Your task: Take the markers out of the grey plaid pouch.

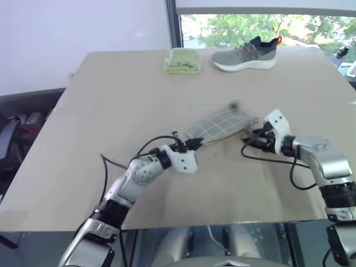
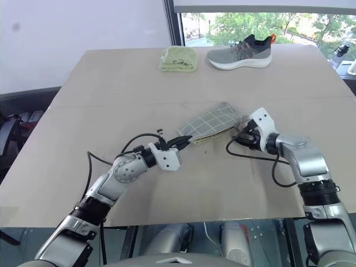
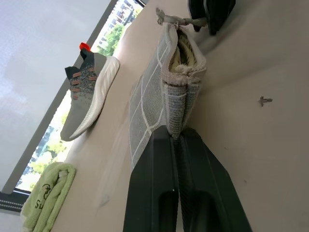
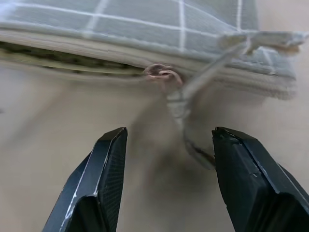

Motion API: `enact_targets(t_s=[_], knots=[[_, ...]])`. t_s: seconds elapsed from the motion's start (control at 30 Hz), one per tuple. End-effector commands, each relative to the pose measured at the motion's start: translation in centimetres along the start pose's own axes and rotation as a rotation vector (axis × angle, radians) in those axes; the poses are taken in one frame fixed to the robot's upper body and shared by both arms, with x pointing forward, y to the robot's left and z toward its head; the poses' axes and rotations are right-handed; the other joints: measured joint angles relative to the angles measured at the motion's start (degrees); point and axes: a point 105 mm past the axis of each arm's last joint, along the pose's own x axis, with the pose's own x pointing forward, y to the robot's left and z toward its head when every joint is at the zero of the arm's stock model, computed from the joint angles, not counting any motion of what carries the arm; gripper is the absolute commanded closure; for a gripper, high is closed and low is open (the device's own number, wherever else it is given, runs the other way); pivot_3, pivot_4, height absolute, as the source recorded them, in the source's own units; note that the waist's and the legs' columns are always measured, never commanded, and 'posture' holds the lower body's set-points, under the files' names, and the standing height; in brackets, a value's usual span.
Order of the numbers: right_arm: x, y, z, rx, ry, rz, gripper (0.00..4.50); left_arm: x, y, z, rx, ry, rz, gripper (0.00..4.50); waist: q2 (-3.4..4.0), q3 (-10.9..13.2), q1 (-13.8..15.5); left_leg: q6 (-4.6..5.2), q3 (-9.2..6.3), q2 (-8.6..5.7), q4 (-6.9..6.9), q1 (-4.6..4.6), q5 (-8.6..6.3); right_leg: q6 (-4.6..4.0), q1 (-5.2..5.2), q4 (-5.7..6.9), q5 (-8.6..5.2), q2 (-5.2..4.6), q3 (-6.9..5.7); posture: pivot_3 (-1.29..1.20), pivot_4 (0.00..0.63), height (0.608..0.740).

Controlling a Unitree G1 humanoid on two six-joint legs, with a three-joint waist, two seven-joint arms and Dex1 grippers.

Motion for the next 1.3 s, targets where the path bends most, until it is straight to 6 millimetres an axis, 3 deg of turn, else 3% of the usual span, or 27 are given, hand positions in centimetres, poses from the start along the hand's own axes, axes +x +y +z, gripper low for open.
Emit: enact_targets(t_s=[0.03, 0.13, 0.2, 0.23, 0.47, 0.53, 0.7, 0.8, 0.97, 1.13, 1.3], knots=[[0.0, -0.2, 2.4, -0.025, -0.092, -0.008, 2.27, 0.2, 1.0, 0.6, 0.016, -0.034, 0.036, 4.5, 0.0, 0.0, 0.0, 0.0, 0.0, 0.0, 0.0, 0.0, 0.0, 0.0, 0.0, 0.0, 0.0, 0.0, 0.0, 0.0, 0.15, 0.74], [-0.1, -0.4, 2.8, -0.016, -0.111, -0.016, 3.29, 0.2, 1.0, 0.6, 0.015, -0.031, 0.037, 4.5, 0.0, 0.0, 0.0, 0.0, 0.0, 0.0, 0.0, 0.0, 0.0, 0.0, 0.0, -0.01, 0.0, 0.0, 0.0, 0.0, 0.15, 0.74], [-0.2, -0.4, 2.8, -0.012, -0.113, -0.012, 4.24, 0.2, 1.0, 0.6, 0.013, -0.031, 0.036, 4.5, 0.0, 0.0, 0.05, 0.0, -0.01, -0.01, 0.0, 0.0, 0.0, 0.0, 0.0, -0.01, 0.0, 0.01, -0.01, 0.0, 0.15, 0.74], [-0.2, -0.4, 2.8, -0.011, -0.113, -0.011, 4.44, 0.2, 0.9, 0.6, 0.013, -0.031, 0.036, 4.5, 0.0, 0.0, 0.02, 0.0, -0.02, -0.01, 0.0, 0.0, 0.0, 0.0, 0.0, -0.01, 0.0, 0.01, -0.02, 0.0, 0.15, 0.74], [-1.0, -1.6, 2.3, -0.027, -0.088, -0.065, 4.44, 0.2, 0.9, 0.6, 0.012, -0.032, 0.036, 4.5, 0.0, 0.0, -0.01, 0.0, -0.01, -0.01, 0.0, 0.0, 0.0, 0.0, 0.0, 0.0, 0.0, 0.0, -0.01, 0.0, 0.15, 0.74], [-1.6, -3.1, 2.5, -0.001, -0.107, -0.137, 4.44, 0.2, 0.9, 0.6, 0.011, -0.032, 0.036, 4.5, 0.0, 0.0, 0.0, 0.0, -0.01, -0.01, 0.0, 0.0, 0.0, 0.0, 0.0, 0.0, 0.0, 0.0, -0.01, 0.0, 0.15, 0.74], [-4.6, -10.0, 2.7, 0.149, -0.191, -0.521, 4.44, 0.2, 0.9, 0.5, 0.01, -0.029, 0.038, 4.5, 0.0, 0.0, -0.11, 0.0, 0.01, -0.01, 0.01, 0.01, 0.0, 0.0, 0.01, 0.02, 0.0, 0.01, 0.01, 0.0, 0.15, 0.74], [-5.6, -11.8, 2.5, 0.218, -0.222, -0.622, 4.44, 0.2, 0.9, 0.5, 0.01, -0.028, 0.038, 4.5, 0.0, 0.0, -0.14, -0.01, -0.01, -0.01, 0.01, 0.01, 0.0, 0.0, 0.0, 0.03, 0.0, 0.0, 0.0, 0.0, 0.15, 0.74], [-6.0, -12.5, 2.5, 0.274, -0.267, -0.682, 4.44, 0.2, 1.0, 0.4, 0.012, -0.029, 0.036, 4.5, 0.02, 0.01, 0.51, 0.0, -0.09, -0.14, -0.02, -0.12, 0.01, 0.01, -0.07, -0.04, 0.0, 0.03, -0.09, 0.0, 0.15, 0.74], [-5.9, -12.4, 2.7, 0.274, -0.279, -0.682, 4.44, 0.1, 1.0, 0.3, 0.012, -0.029, 0.036, 4.5, -0.01, -0.03, -1.32, 0.0, 0.15, 0.03, -0.01, 0.03, 0.01, 0.0, -0.04, 0.1, 0.01, 0.0, 0.09, 0.0, 0.15, 0.74], [-4.1, -9.3, 4.2, 0.268, -0.319, -0.48, 4.44, 0.1, 1.1, 0.2, 0.012, -0.027, 0.035, 4.5, -0.01, -0.03, -1.67, 0.01, 0.21, 0.03, -0.02, 0.08, 0.0, 0.0, -0.06, 0.2, 0.01, 0.01, 0.19, 0.0, 0.15, 0.74]])
